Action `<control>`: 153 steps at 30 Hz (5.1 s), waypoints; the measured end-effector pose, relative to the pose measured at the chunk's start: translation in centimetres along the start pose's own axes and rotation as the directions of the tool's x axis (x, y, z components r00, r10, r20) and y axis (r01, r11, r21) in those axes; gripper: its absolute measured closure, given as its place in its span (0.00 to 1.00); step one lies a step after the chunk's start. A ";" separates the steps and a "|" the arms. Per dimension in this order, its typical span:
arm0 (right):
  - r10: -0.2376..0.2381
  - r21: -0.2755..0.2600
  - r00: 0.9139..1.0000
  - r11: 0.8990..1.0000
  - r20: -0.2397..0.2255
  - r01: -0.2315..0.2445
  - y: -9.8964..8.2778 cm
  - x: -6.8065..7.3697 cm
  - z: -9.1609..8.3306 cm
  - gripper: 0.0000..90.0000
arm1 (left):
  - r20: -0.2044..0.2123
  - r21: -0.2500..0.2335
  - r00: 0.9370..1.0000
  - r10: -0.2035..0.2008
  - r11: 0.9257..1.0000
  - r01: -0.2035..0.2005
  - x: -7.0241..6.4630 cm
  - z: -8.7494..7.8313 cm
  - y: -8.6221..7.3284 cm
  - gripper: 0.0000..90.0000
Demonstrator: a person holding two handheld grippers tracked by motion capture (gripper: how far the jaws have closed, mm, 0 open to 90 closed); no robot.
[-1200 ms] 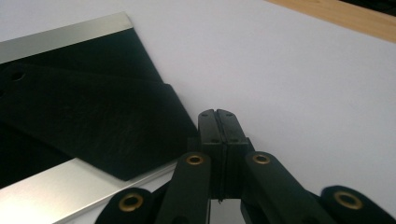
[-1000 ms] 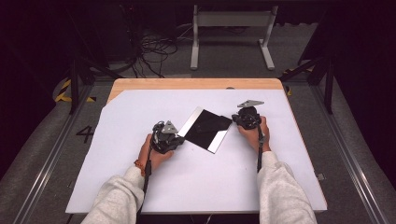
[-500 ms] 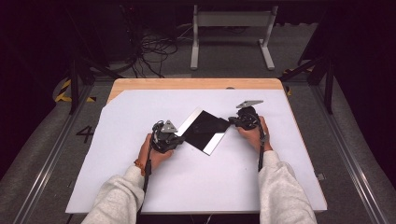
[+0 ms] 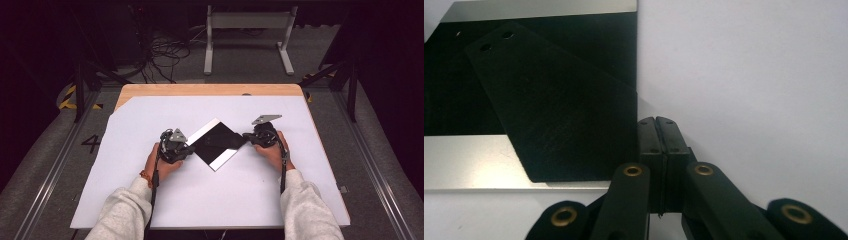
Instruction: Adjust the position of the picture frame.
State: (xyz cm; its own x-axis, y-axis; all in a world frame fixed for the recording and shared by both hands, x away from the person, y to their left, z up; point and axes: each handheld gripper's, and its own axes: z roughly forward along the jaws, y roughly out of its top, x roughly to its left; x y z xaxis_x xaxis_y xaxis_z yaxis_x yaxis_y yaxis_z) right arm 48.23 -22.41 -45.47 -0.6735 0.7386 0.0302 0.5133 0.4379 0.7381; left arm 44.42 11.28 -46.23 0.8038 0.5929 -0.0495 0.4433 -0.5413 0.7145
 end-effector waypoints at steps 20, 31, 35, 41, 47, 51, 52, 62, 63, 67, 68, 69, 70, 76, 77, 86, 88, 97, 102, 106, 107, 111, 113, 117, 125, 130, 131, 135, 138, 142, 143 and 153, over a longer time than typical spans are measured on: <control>-0.045 0.005 0.998 0.999 -0.045 0.045 -2.8 3.4 -2.7 1.00 | 0.021 -0.004 1.000 -0.013 1.000 0.013 0.3 -0.4 -0.4 0.99; -0.077 0.030 0.997 0.996 -0.028 0.078 -3.5 5.1 -3.8 1.00 | 0.031 -0.016 0.999 -0.007 1.000 0.008 0.3 0.0 -0.1 0.99; -0.077 0.035 0.997 0.996 -0.019 0.078 -3.7 5.4 -4.0 1.00 | 0.036 -0.016 0.999 -0.006 1.000 0.007 0.4 0.2 0.0 1.00; -0.065 0.044 0.998 0.997 -0.014 0.065 -4.0 5.6 -4.4 1.00 | 0.037 -0.019 0.999 0.002 1.000 -0.001 0.4 0.6 0.5 1.00; -0.062 0.044 0.998 0.997 -0.017 0.063 -4.4 5.8 -4.9 1.00 | 0.031 -0.026 1.000 0.001 1.000 0.000 0.3 1.1 0.8 1.00; -0.068 0.048 0.998 0.997 -0.014 0.069 -4.5 6.0 -5.1 1.00 | 0.030 -0.029 1.000 0.005 1.000 -0.004 0.2 1.3 1.0 1.00; -0.068 0.051 0.998 0.996 -0.015 0.069 -4.6 6.0 -5.2 1.00 | 0.026 -0.029 1.000 0.010 1.000 -0.009 0.2 1.4 1.1 1.00; -0.080 0.056 0.997 0.995 -0.006 0.080 -5.0 6.4 -5.7 1.00 | 0.030 -0.030 0.999 0.013 0.999 -0.012 0.1 1.9 1.6 1.00; -0.082 0.057 0.997 0.995 -0.003 0.082 -5.0 6.5 -5.7 1.00 | 0.029 -0.031 0.999 0.013 0.999 -0.012 0.1 1.9 1.6 1.00; -0.080 0.051 0.997 0.995 0.003 0.080 -5.1 6.5 -5.7 1.00 | 0.026 -0.028 1.000 0.017 0.999 -0.017 0.1 2.0 1.7 1.00; -0.083 0.052 0.997 0.995 0.006 0.082 -5.1 6.6 -5.7 1.00 | 0.026 -0.030 1.000 0.014 0.999 -0.014 0.1 2.0 1.8 1.00; -0.085 0.053 0.996 0.995 0.007 0.084 -5.1 6.6 -5.8 1.00 | 0.024 -0.030 1.000 0.012 0.999 -0.012 0.1 2.1 1.8 1.00; -0.085 0.054 0.996 0.995 0.007 0.085 -5.1 6.6 -5.8 1.00 | 0.021 -0.029 1.000 0.019 0.999 -0.018 0.1 2.1 1.9 1.00; -0.088 0.050 0.996 0.995 0.009 0.087 -5.2 6.6 -5.8 1.00 | 0.018 -0.032 1.000 0.012 0.999 -0.011 0.0 2.1 1.8 1.00; -0.087 0.048 0.996 0.995 0.008 0.086 -5.2 6.6 -5.8 1.00 | 0.023 -0.031 1.000 0.009 1.000 -0.008 0.0 2.1 1.8 1.00; -0.081 0.029 0.997 0.996 0.020 0.080 -5.7 6.8 -6.0 1.00 | 0.066 -0.002 0.991 0.114 0.993 -0.114 -2.7 0.1 0.7 0.97; -0.082 0.029 0.996 0.996 0.020 0.082 -5.7 6.9 -6.1 1.00 | 0.070 -0.001 0.991 0.117 0.993 -0.117 -3.0 -0.1 0.5 0.97; -0.092 0.031 0.996 0.995 0.023 0.091 -6.0 7.1 -6.4 1.00 | 0.082 0.023 0.985 0.149 0.988 -0.152 -4.2 -0.7 -0.6 0.96; -0.078 0.028 0.997 0.997 0.017 0.077 -6.2 7.1 -6.5 1.00 | 0.095 -0.004 0.987 0.129 0.992 -0.129 -4.1 -0.6 -0.9 0.95; -0.054 0.012 0.999 0.998 -0.009 0.054 -6.4 7.1 -6.5 1.00 | 0.086 -0.013 0.987 0.137 0.991 -0.136 -4.2 -0.4 -0.9 0.95; -0.052 0.013 0.999 0.999 -0.016 0.052 -6.4 7.2 -6.6 1.00 | 0.082 -0.013 0.986 0.142 0.990 -0.141 -4.3 -0.4 -0.8 0.96; -0.049 0.013 0.999 0.999 -0.018 0.050 -6.5 7.3 -6.6 1.00 | 0.099 -0.025 0.987 0.126 0.992 -0.124 -3.9 -0.3 -0.9 0.98; -0.048 0.011 0.999 0.999 -0.017 0.048 -6.5 7.3 -6.6 1.00 | 0.093 -0.025 0.988 0.125 0.992 -0.123 -3.8 -0.1 -0.7 0.99; -0.044 0.012 0.999 0.999 -0.018 0.044 -6.5 7.3 -6.7 1.00 | 0.094 -0.025 0.988 0.124 0.992 -0.122 -3.7 0.0 -0.6 0.99; -0.038 0.015 0.999 0.999 -0.019 0.038 -6.6 7.3 -6.7 1.00 | 0.095 -0.022 0.988 0.124 0.992 -0.122 -3.6 0.1 -0.4 1.00; -0.052 0.015 0.999 0.998 -0.016 0.053 -6.5 7.4 -6.7 1.00 | 0.065 -0.028 0.988 0.143 0.990 -0.142 -4.1 -0.2 -0.3 0.97; -0.053 0.015 0.998 0.998 -0.014 0.053 -6.5 7.4 -6.7 1.00 | 0.063 -0.037 0.987 0.151 0.988 -0.149 -4.1 -0.4 -0.2 0.97; -0.060 0.013 0.998 0.998 -0.007 0.060 -6.6 7.4 -6.8 1.00 | 0.059 -0.054 0.984 0.171 0.984 -0.168 -4.4 -1.5 -0.3 0.95; -0.073 0.018 0.997 0.997 -0.001 0.073 -6.5 7.4 -7.0 0.99 | 0.047 -0.088 0.983 0.180 0.981 -0.175 -4.5 -2.8 -0.8 0.93; -0.065 0.004 0.998 0.998 -0.016 0.065 -6.3 7.3 -7.5 0.98 | 0.021 -0.129 0.987 0.160 0.979 -0.156 -4.3 -4.4 -1.7 0.87; -0.074 0.003 0.997 0.997 -0.014 0.074 -6.3 7.3 -7.5 0.98 | 0.005 -0.135 0.987 0.158 0.979 -0.156 -4.2 -4.9 -2.1 0.83; -0.134 0.015 0.991 0.991 -0.002 0.134 -6.5 8.2 -8.3 0.90 | -0.064 -0.152 0.991 0.118 0.980 -0.126 -4.2 -7.6 -4.9 0.63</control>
State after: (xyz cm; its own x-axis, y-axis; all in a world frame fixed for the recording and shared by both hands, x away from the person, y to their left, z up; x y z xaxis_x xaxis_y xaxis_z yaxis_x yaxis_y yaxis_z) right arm 34.98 -23.47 -44.38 -0.7370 0.6725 -0.0678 0.4266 0.5405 0.7252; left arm 35.84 15.97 -44.22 0.8232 0.5620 0.0799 0.2725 -0.5148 0.8129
